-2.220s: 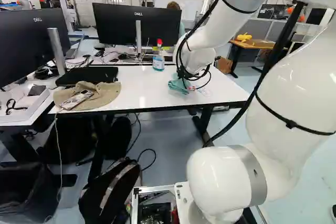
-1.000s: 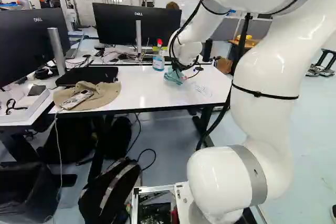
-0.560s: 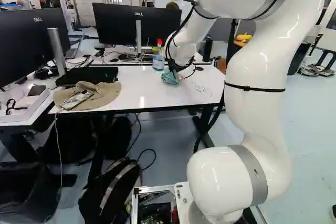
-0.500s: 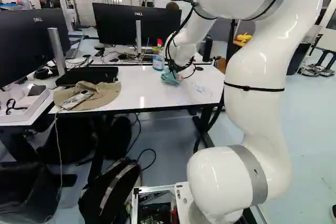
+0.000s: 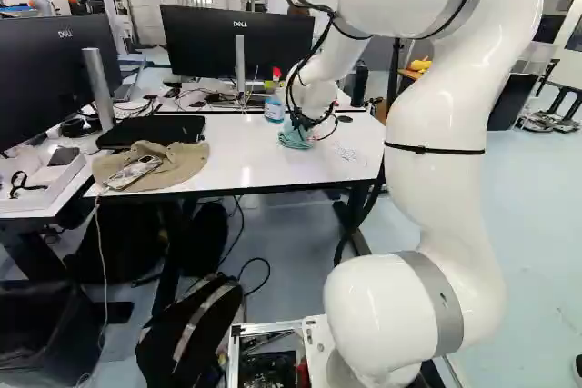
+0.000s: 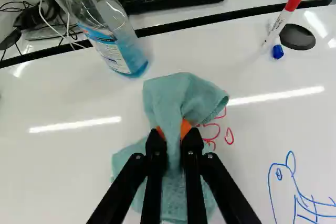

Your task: Clean the table with the green towel

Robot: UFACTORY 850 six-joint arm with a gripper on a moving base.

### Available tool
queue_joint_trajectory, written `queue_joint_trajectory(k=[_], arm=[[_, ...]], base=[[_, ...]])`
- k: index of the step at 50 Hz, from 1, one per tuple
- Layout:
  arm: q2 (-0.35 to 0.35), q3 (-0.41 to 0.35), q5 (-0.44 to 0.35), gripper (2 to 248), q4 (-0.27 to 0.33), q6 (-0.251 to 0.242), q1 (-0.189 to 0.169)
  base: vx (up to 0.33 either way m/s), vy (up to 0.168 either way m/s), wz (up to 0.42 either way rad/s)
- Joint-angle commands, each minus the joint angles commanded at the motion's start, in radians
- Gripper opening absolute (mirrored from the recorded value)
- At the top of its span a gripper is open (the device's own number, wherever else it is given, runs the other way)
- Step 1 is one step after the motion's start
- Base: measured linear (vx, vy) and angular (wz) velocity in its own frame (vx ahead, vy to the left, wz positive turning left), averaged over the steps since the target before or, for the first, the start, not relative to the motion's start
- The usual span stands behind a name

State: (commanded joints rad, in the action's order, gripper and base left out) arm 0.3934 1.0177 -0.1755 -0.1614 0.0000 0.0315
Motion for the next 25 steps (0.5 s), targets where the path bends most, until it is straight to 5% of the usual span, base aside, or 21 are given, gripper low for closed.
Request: queue_joint_trajectory(k=[25], arm=[[0.0,0.0,0.097,46,0.0,0.0,0.0]], base=[[0.0,0.0,0.0]])
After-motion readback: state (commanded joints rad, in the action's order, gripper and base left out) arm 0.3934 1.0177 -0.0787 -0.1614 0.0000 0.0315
